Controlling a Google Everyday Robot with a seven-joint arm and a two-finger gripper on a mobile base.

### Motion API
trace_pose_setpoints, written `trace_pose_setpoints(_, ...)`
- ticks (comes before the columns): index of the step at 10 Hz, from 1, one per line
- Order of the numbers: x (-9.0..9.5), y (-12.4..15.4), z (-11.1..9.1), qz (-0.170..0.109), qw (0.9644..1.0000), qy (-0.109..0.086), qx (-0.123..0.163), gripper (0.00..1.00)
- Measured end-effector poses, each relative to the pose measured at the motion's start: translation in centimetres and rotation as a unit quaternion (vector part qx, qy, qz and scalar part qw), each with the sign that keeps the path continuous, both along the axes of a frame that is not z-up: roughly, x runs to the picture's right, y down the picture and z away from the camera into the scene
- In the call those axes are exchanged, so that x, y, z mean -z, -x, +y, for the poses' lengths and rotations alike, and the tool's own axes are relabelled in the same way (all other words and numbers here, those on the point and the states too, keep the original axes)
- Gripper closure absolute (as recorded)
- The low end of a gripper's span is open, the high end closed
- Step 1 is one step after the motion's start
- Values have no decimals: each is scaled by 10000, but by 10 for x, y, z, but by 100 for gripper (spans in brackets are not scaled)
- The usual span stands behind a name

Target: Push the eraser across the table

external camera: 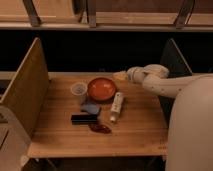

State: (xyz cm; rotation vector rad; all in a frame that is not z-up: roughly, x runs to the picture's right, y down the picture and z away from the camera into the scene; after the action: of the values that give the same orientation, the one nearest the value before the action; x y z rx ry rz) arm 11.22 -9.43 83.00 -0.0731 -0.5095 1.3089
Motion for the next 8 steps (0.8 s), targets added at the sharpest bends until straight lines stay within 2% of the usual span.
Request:
trace_pose_setpoints(1, 0, 0, 0, 0, 10000, 0, 0, 29)
trace_pose_setpoints(5, 0, 0, 0, 0, 10000, 0, 0, 67)
trace_pose_setpoints(7, 0, 0, 0, 0, 10000, 0, 0, 89)
trace_pose_setpoints(8, 0, 0, 0, 0, 10000, 3, 2, 95)
